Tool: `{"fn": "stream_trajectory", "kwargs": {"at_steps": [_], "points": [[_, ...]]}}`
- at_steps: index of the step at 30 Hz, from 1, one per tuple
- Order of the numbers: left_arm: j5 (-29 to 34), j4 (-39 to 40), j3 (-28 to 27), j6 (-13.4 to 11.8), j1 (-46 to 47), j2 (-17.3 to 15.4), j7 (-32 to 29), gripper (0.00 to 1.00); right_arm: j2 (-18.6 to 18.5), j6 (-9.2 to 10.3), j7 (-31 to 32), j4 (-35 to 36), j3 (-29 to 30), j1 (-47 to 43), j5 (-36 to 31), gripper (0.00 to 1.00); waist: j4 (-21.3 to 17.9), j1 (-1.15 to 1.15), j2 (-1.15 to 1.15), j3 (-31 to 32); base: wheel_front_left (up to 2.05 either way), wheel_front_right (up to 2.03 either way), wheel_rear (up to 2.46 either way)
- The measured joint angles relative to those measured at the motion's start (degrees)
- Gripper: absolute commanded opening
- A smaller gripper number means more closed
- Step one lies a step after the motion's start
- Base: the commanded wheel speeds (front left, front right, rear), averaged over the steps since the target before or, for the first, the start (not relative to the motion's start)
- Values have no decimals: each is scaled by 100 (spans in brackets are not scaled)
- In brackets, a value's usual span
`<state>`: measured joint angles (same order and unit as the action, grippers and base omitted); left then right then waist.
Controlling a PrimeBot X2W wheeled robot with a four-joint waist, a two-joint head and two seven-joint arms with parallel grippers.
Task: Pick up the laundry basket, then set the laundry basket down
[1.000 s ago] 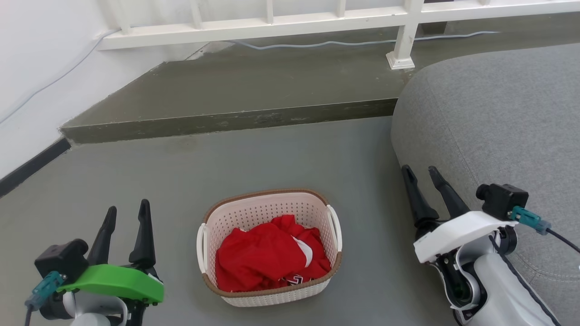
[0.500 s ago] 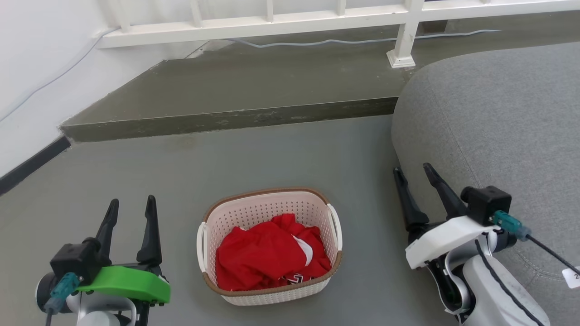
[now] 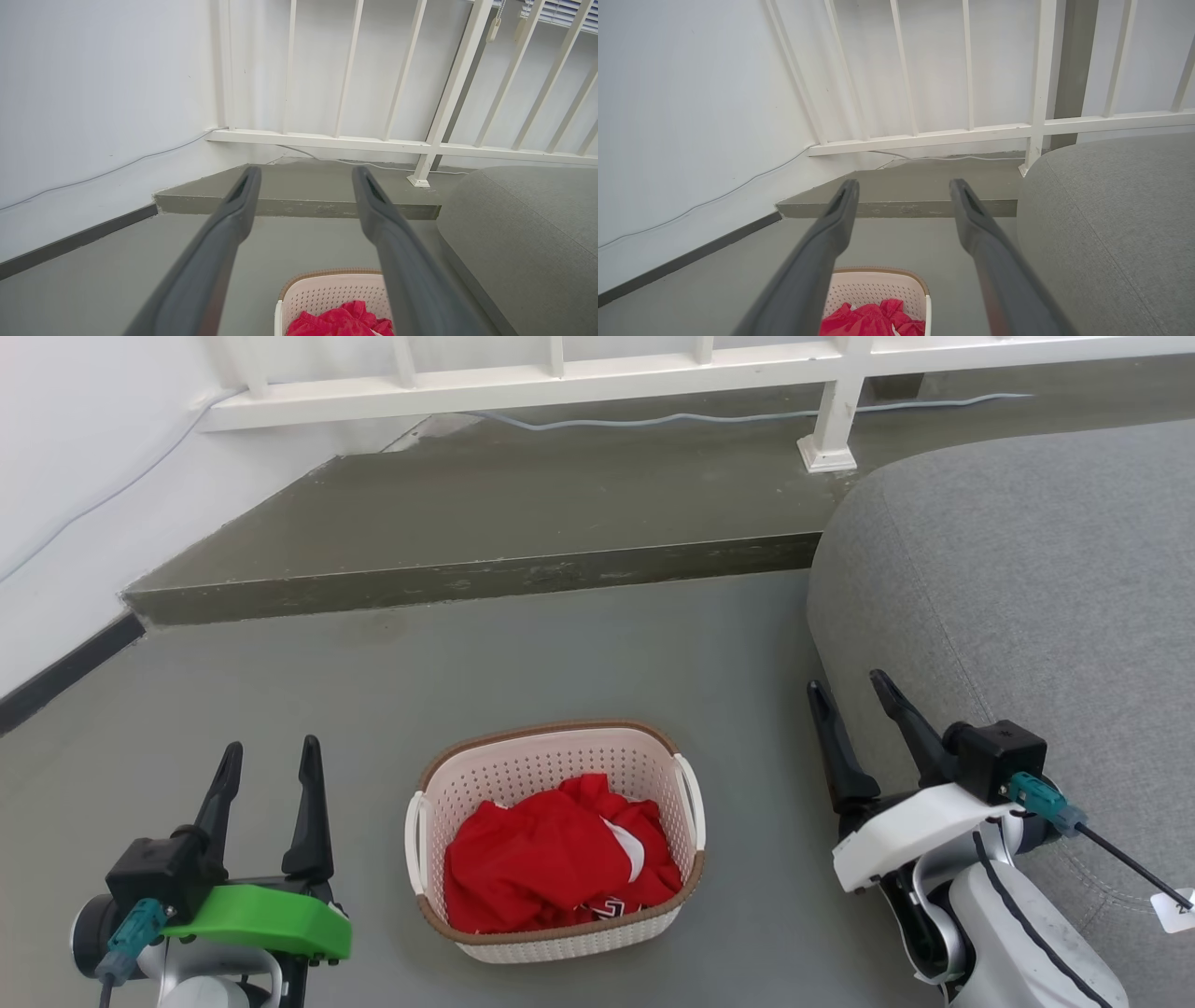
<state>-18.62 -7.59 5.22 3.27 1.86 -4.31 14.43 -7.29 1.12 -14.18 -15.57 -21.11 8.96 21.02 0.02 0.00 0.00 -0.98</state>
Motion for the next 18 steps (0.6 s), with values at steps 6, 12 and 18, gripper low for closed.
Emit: {"fn": "stream_trajectory", "kwargs": {"at_steps": [6,12,18], "points": [[34,-41,-24,31,0,18,0,100,20,-9,0,-27,40,0,-45,100,-7,0,0,-8,0,0,0],[115,-58,-63,69,2,29,0,100,48,-58,0,-36,82,0,-94,100,-12,0,0,-24,0,0,0],[119,-60,-122,75,7,53,0,100,82,-60,0,-45,148,0,-136,100,-14,0,0,-44,0,0,0]]}}
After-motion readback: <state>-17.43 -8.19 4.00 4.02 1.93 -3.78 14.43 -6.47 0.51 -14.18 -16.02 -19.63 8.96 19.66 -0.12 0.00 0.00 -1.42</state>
